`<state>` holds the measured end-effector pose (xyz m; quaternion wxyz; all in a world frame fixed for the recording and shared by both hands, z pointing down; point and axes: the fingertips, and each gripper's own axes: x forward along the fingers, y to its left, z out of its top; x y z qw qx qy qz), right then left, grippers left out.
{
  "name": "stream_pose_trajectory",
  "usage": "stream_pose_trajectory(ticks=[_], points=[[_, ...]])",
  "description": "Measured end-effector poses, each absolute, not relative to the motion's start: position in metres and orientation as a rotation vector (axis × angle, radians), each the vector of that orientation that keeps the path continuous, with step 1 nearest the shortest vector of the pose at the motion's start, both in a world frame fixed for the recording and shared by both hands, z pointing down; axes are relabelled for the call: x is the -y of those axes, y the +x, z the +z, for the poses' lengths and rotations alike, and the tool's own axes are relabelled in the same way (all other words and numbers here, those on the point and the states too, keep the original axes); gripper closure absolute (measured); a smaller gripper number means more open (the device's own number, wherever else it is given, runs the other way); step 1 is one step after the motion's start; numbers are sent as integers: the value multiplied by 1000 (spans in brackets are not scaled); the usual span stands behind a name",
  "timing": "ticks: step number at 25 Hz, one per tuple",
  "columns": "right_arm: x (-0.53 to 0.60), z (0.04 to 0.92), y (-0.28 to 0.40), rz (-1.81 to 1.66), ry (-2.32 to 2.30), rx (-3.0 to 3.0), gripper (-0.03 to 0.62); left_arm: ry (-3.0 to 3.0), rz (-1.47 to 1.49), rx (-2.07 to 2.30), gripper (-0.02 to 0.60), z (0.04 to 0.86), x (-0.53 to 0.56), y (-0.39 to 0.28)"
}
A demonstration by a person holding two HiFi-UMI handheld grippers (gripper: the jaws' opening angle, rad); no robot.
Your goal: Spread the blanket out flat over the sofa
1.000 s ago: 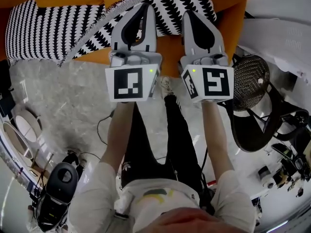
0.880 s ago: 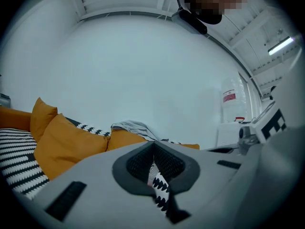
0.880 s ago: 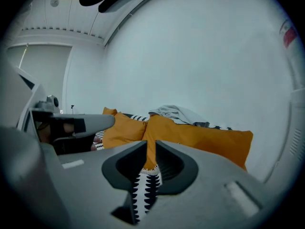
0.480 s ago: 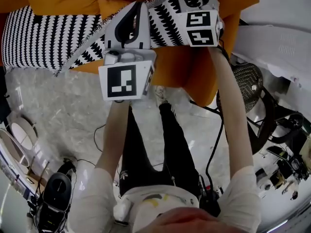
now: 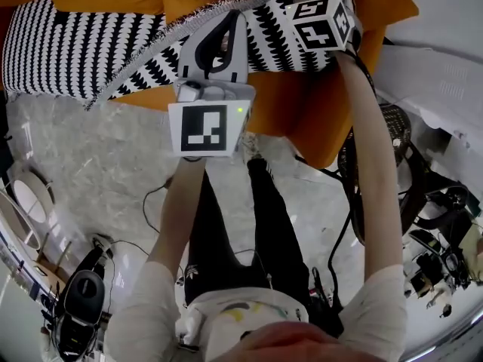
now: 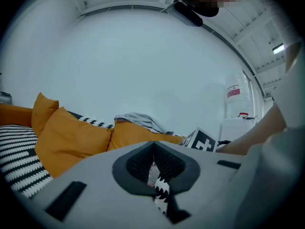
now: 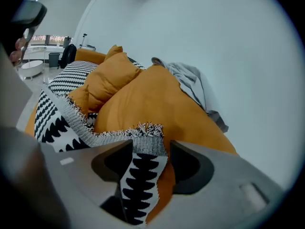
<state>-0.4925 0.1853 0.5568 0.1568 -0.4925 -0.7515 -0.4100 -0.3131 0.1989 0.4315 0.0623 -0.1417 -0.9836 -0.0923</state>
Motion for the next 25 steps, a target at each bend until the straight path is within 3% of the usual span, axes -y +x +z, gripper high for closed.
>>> stream_pose_trajectory(ticks=[10,11,13,14,25], points=[[-189,564,-483,-1089,-1378,2121,369,-363,-315,2958,566,433,-184,-308],[-189,562,-486,-1103,-1357,2137,405,-367,-317,2955,566,434,-187,-306],[-185,557,-496,-1102,-1299,2178,545,-374,-310,2948,566,438,-189,-304],[-181,557,-501,-1092,-1277,2186,560,-379,-310,2942,566,441,-188,-304],[-144,529,-476,-1043,-1340,2267,586,-483,-327,2931,566,441,-196,-284]])
